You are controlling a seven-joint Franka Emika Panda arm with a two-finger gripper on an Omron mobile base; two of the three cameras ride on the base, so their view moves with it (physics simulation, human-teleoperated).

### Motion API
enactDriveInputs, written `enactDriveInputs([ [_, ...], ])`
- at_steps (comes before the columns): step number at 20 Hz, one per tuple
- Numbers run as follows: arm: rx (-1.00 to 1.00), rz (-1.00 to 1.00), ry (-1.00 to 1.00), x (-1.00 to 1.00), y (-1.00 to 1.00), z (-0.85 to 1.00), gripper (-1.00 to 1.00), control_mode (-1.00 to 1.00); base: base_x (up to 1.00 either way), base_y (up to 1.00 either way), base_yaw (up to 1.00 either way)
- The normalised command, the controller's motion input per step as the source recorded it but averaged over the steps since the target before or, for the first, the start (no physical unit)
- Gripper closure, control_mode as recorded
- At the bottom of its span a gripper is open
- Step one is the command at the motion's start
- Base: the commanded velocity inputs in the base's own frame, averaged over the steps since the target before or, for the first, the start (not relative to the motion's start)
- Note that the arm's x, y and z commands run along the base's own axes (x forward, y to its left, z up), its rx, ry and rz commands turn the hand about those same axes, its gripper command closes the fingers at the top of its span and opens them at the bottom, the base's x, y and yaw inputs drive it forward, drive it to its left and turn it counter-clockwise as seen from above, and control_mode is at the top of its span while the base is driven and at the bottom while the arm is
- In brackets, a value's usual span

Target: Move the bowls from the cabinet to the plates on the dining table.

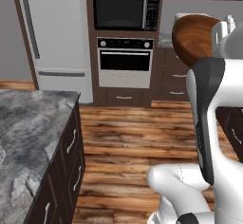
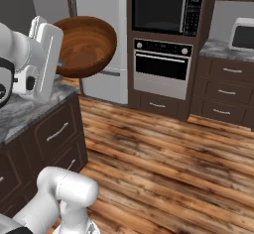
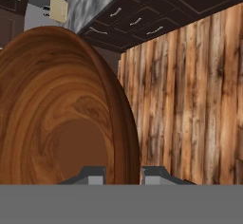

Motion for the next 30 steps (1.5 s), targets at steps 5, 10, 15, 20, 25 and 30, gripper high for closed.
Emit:
enactDriveInputs([
  [5,0.00,0.00,0.00,0.00,0.00,0.00,1.00,1.00,0.00,0.00,0.25],
  [10,0.00,0.00,0.00,0.00,0.00,0.00,1.00,1.00,0.00,0.00,0.25],
  [15,0.00,0.00,0.00,0.00,0.00,0.00,1.00,1.00,0.00,0.00,0.25],
  [20,0.00,0.00,0.00,0.00,0.00,0.00,1.00,1.00,0.00,0.00,0.25],
  [25,0.00,0.00,0.00,0.00,0.00,0.00,1.00,1.00,0.00,0.00,0.25],
  [30,0.00,0.00,0.00,0.00,0.00,0.00,1.00,1.00,0.00,0.00,0.25],
])
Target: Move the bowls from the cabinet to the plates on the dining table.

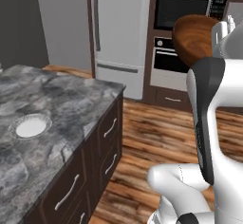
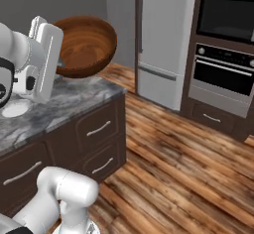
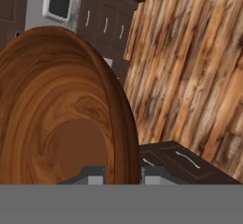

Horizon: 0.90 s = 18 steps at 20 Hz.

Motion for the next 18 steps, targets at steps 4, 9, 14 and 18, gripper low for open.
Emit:
enactDriveInputs([
  [4,0.00,0.00,0.00,0.00,0.00,0.00,1.00,1.00,0.00,0.00,0.25],
  [9,0.00,0.00,0.00,0.00,0.00,0.00,1.00,1.00,0.00,0.00,0.25],
  [14,0.00,0.00,0.00,0.00,0.00,0.00,1.00,1.00,0.00,0.00,0.25],
  [18,0.00,0.00,0.00,0.00,0.00,0.00,1.00,1.00,0.00,0.00,0.25],
])
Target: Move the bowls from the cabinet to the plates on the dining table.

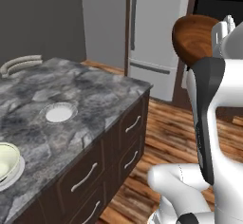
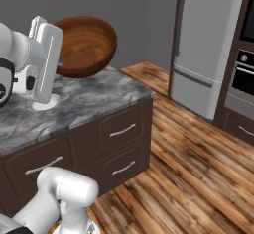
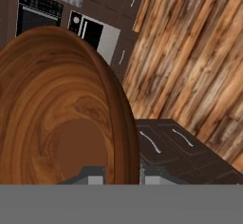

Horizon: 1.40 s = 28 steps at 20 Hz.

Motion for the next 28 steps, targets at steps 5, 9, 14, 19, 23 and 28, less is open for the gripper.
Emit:
enactDriveInputs([
  [5,0.00,0.00,0.00,0.00,0.00,0.00,1.00,1.00,0.00,0.00,0.25],
  [9,0.00,0.00,0.00,0.00,0.00,0.00,1.00,1.00,0.00,0.00,0.25],
  [14,0.00,0.00,0.00,0.00,0.00,0.00,1.00,1.00,0.00,0.00,0.25],
  [19,0.00,0.00,0.00,0.00,0.00,0.00,1.00,1.00,0.00,0.00,0.25],
  [23,0.00,0.00,0.00,0.00,0.00,0.00,1.00,1.00,0.40,-0.06,0.12],
  [28,0.00,0.00,0.00,0.00,0.00,0.00,1.00,1.00,0.54,-0.01,-0.03],
])
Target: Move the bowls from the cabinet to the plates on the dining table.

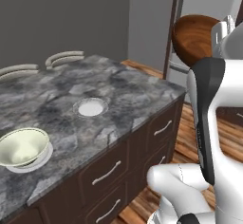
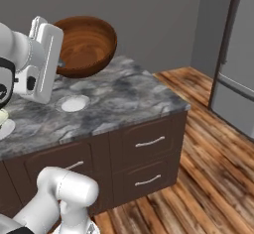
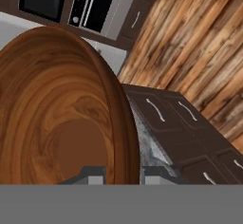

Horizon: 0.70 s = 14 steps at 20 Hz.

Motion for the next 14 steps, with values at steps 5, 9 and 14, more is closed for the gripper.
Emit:
enactDriveInputs([
  [5,0.00,0.00,0.00,0.00,0.00,0.00,1.00,1.00,0.60,0.05,-0.01],
  [9,0.00,0.00,0.00,0.00,0.00,0.00,1.00,1.00,0.54,0.01,0.07],
  [14,0.00,0.00,0.00,0.00,0.00,0.00,1.00,1.00,0.07,0.00,0.25],
])
